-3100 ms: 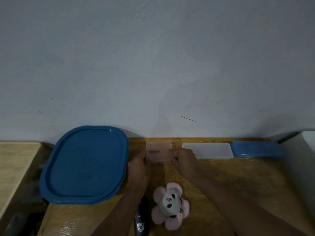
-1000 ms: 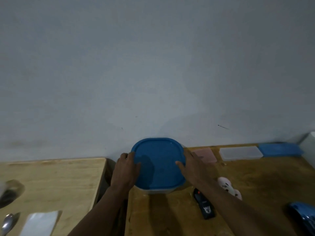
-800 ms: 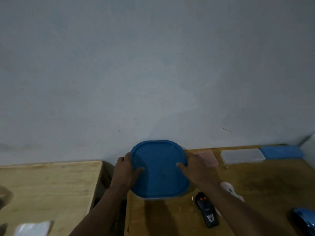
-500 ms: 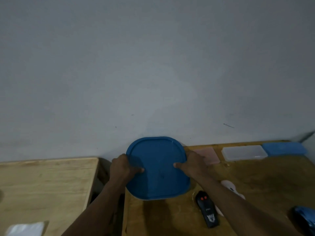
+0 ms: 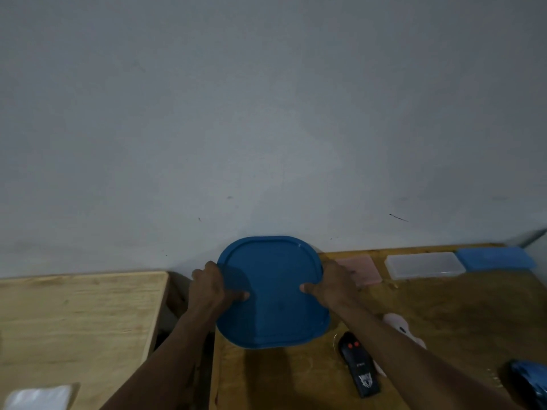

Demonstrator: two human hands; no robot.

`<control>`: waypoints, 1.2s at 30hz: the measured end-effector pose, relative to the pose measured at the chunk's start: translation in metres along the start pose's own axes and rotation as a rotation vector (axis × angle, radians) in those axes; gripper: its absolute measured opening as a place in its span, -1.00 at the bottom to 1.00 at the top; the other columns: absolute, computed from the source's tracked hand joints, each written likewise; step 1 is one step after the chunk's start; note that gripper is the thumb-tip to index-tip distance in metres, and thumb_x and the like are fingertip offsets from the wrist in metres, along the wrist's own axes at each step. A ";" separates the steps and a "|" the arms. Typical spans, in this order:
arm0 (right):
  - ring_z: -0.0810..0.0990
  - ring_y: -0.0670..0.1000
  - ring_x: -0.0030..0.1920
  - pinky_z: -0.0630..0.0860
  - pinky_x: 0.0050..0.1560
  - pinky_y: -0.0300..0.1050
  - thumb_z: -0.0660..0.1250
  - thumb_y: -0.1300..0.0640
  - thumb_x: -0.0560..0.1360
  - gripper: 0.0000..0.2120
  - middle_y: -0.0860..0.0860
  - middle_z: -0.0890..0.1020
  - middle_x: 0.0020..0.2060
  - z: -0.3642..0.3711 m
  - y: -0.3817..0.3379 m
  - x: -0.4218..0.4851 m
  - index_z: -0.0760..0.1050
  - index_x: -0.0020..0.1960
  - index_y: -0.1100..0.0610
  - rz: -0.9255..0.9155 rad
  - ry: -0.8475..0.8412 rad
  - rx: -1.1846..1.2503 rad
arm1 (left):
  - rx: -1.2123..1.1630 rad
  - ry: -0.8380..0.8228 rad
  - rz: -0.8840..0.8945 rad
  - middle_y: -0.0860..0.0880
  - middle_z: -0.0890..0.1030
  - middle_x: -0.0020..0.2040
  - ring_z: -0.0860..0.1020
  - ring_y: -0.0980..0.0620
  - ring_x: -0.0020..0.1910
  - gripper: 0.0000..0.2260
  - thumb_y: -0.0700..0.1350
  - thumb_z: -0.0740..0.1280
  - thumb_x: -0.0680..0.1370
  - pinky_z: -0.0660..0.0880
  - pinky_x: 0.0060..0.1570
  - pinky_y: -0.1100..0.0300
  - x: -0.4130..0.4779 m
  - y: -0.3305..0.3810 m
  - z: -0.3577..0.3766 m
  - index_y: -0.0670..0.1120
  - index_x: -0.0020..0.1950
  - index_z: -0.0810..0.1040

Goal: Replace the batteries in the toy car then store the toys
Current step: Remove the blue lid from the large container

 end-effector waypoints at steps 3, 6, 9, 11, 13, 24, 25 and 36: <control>0.59 -0.01 -0.13 0.48 -0.34 -0.24 0.53 0.00 0.33 -0.57 0.02 0.64 -0.02 0.001 0.002 0.002 0.51 0.11 0.14 0.030 -0.016 -0.004 | -0.019 -0.011 0.015 -0.15 0.50 0.13 0.53 -0.12 0.03 -0.21 0.13 0.61 0.19 0.60 -0.09 -0.02 0.001 0.001 -0.001 -0.14 0.26 0.35; 0.61 0.01 -0.11 0.57 -0.23 -0.16 0.57 0.05 0.28 -0.58 0.02 0.65 -0.04 0.000 0.008 0.006 0.55 0.06 0.13 0.086 -0.041 0.083 | -0.060 -0.006 0.035 -0.14 0.50 0.14 0.54 -0.12 0.04 -0.18 0.12 0.61 0.19 0.61 -0.09 -0.03 -0.001 0.001 -0.001 -0.12 0.31 0.34; 0.63 -0.01 -0.12 0.62 -0.14 -0.10 0.59 0.15 0.26 -0.66 0.03 0.67 -0.05 -0.002 0.009 0.006 0.58 -0.02 0.15 0.131 -0.070 0.197 | -0.101 0.005 0.049 -0.14 0.51 0.15 0.55 -0.12 0.05 -0.15 0.12 0.61 0.18 0.61 -0.07 -0.05 -0.004 0.001 -0.003 -0.11 0.35 0.33; 0.63 -0.01 -0.13 0.63 -0.15 -0.08 0.60 0.16 0.25 -0.65 0.03 0.67 -0.06 -0.003 0.007 0.006 0.57 -0.02 0.15 0.117 -0.065 0.212 | -0.111 -0.001 0.055 -0.13 0.52 0.15 0.55 -0.11 0.05 -0.16 0.13 0.60 0.19 0.61 -0.08 -0.04 -0.005 0.001 -0.004 -0.10 0.35 0.33; 0.58 -0.06 -0.15 0.56 -0.24 -0.18 0.57 0.18 0.30 -0.70 -0.04 0.63 -0.11 -0.005 0.002 0.002 0.51 -0.08 0.07 0.079 -0.034 0.211 | -0.104 -0.019 0.075 -0.11 0.53 0.14 0.55 -0.10 0.04 -0.23 0.12 0.59 0.23 0.60 -0.09 0.00 -0.005 0.002 -0.007 -0.09 0.32 0.35; 0.63 0.00 -0.05 0.62 0.03 0.03 0.42 0.20 0.45 -0.67 -0.02 0.67 -0.06 -0.021 0.006 -0.026 0.56 0.21 0.05 -0.077 0.101 0.286 | -0.277 -0.038 0.206 -0.03 0.62 0.07 0.56 0.04 -0.10 -0.49 -0.14 0.53 0.38 0.52 -0.20 0.25 -0.033 0.000 -0.032 -0.07 0.31 0.51; 0.63 0.02 -0.04 0.61 0.05 0.07 0.42 0.19 0.44 -0.67 0.01 0.68 -0.05 -0.022 0.006 -0.029 0.57 0.20 0.01 -0.077 0.095 0.283 | -0.291 -0.027 0.209 0.00 0.61 0.05 0.56 0.04 -0.09 -0.47 -0.15 0.53 0.39 0.53 -0.17 0.24 -0.039 -0.001 -0.034 -0.09 0.33 0.49; 0.58 0.04 0.13 0.56 0.16 0.04 0.52 0.21 0.35 -0.39 -0.02 0.58 0.21 -0.035 0.022 -0.105 0.44 0.36 0.07 -0.152 0.036 0.289 | -0.232 -0.063 0.165 -0.11 0.60 0.19 0.55 -0.05 0.12 -0.39 -0.23 0.51 0.39 0.50 -0.04 0.21 -0.143 -0.013 -0.041 -0.16 0.41 0.39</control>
Point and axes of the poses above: each hand's wrist, its own x-axis towards the middle knuckle, its own z-axis out of the palm, y = z × x, the point moved 6 cm from there along x, towards the middle knuckle
